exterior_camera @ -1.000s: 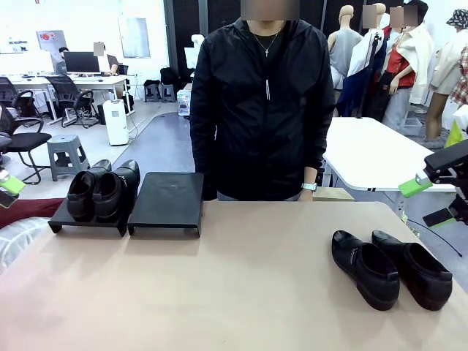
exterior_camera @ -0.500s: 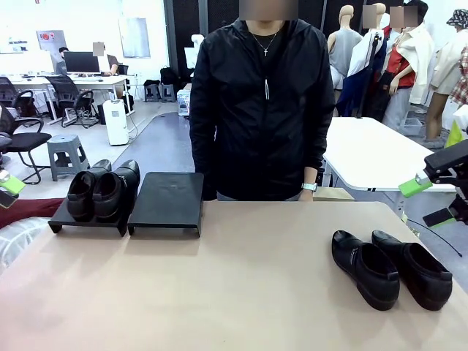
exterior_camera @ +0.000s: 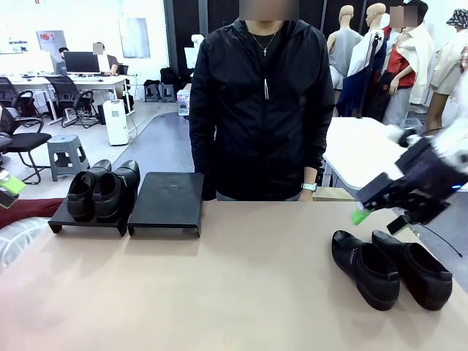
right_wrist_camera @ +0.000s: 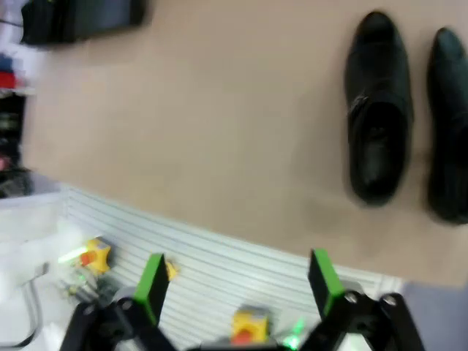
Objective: Organize the shoes by placing them on the stand.
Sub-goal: Pick up one Shoe and place it in the middle of the table.
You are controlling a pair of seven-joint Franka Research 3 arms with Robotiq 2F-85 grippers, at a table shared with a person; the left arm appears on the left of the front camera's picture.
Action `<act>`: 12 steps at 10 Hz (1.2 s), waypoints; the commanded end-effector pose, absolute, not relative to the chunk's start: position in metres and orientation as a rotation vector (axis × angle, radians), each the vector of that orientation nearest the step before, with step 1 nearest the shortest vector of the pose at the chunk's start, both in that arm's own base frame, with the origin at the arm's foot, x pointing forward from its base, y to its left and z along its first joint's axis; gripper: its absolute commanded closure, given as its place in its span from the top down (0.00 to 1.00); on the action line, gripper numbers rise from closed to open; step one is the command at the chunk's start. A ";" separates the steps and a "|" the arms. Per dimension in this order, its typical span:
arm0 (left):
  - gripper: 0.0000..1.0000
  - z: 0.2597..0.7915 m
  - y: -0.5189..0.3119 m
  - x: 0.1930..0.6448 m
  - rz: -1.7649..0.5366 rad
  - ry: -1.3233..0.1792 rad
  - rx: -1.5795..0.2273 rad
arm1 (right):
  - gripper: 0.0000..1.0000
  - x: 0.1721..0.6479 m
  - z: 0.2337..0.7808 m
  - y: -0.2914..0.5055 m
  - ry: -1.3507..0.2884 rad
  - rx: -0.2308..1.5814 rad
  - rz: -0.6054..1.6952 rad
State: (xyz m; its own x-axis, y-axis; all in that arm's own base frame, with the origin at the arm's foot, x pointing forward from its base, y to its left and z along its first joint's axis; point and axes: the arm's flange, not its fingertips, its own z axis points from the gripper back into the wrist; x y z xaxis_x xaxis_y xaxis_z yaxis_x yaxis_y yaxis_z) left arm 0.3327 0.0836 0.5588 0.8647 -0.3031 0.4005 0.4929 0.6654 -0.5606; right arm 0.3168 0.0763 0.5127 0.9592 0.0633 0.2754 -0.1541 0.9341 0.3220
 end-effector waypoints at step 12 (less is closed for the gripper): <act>1.00 0.562 0.084 0.333 -0.449 -0.273 -0.719 | 1.00 0.398 0.427 0.000 -0.274 0.101 -0.062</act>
State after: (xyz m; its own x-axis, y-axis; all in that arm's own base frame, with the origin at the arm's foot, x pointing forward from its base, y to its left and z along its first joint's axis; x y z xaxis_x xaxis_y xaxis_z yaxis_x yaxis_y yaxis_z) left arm 0.3331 0.0838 0.5587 0.8652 -0.3030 0.3996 0.4922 0.6657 -0.5608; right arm 0.3911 -0.0008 0.4354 0.9603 -0.0749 0.2688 0.0359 0.9885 0.1470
